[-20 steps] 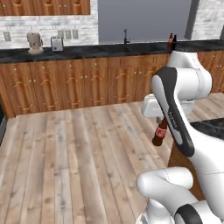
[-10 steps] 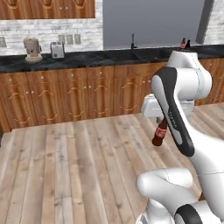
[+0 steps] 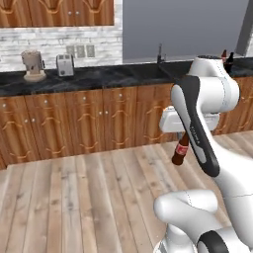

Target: Place the large bottle from the dining counter next to the other large bottle outside the sink, and place the small bottle from the dining counter next to the other small bottle inside the sink.

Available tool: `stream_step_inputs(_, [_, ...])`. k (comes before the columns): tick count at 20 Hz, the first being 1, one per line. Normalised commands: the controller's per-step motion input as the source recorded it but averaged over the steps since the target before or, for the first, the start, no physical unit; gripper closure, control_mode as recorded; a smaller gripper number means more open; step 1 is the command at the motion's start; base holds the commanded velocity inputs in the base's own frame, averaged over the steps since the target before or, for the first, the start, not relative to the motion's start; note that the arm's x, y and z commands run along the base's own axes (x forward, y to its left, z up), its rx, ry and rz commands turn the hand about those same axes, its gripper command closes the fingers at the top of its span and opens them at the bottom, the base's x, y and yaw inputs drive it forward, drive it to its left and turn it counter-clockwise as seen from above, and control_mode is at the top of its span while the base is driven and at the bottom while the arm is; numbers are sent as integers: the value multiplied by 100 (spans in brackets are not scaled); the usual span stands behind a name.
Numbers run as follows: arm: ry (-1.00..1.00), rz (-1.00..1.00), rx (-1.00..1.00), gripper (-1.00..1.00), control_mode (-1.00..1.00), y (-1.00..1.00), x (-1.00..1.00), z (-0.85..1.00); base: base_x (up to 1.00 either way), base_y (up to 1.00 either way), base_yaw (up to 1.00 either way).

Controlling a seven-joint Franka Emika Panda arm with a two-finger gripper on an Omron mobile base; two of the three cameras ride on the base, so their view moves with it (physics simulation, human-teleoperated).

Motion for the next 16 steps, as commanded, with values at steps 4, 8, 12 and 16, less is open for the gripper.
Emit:
stream_step_inputs(4, [0, 0, 0, 100, 100, 0, 0, 0, 100, -1, 0])
stream_step_inputs(8, [0, 0, 0, 100, 100, 0, 0, 0, 100, -12, 1])
stream_step_inputs(12, [0, 0, 0, 100, 100, 0, 0, 0, 100, -31, 4])
stream_step_inputs(16, [0, 0, 0, 100, 100, 0, 0, 0, 60, -88, 5])
